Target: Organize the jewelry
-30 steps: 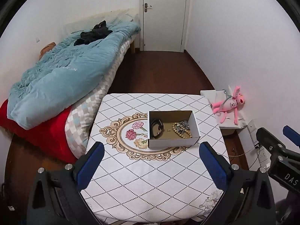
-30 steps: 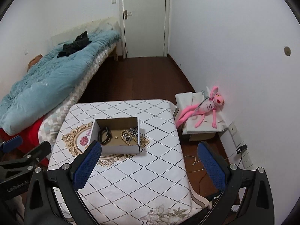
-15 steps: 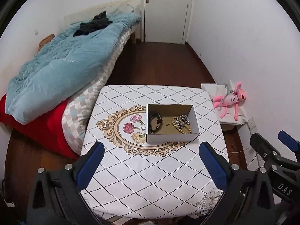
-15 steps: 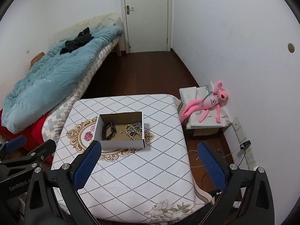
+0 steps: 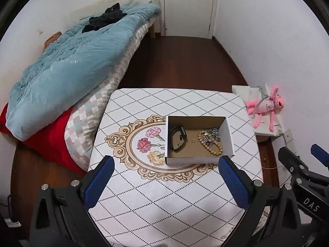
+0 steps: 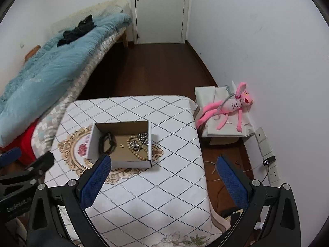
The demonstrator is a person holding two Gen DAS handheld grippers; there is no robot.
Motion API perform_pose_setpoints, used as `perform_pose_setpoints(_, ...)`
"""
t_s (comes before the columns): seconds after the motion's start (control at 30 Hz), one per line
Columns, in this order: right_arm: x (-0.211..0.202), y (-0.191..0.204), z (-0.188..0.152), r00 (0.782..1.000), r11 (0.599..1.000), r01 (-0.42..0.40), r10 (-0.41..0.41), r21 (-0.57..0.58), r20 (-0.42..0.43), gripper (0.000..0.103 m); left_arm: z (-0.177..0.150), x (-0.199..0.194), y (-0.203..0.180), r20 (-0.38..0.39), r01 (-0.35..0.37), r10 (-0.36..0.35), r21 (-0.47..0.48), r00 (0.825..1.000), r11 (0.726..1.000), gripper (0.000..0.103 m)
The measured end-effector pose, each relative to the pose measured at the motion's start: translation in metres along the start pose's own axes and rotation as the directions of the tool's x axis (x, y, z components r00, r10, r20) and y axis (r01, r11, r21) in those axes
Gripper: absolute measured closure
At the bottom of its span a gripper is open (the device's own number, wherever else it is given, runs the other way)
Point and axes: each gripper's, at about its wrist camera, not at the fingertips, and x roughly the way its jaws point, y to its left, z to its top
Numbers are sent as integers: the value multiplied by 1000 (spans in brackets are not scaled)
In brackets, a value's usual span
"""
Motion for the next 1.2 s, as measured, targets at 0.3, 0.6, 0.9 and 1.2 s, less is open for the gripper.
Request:
perform_pose_setpoints(0.3, 39, 2, 4, 998, 1000, 13, -14, -13, -68, 0, -1, 30, 1, -55, -28, 28, -1, 998, 1000, 0)
perform_pose_setpoints(0.6, 48, 1, 2, 995, 1000, 11, -13, -21, -95, 0, -2, 35, 3, -61, -34, 33, -1, 998, 999, 0)
perform_pose_setpoints(0.9, 50, 4, 1, 994, 1000, 7, -10, -30, -110, 0, 0, 34, 4, -61, -25, 25, -5, 998, 1000, 0)
perform_pose_setpoints(1.2, 53, 8, -1, 992, 999, -5, 0, -44, -123, 0, -3, 34, 9, -60, -23, 22, -4, 998, 1000, 0)
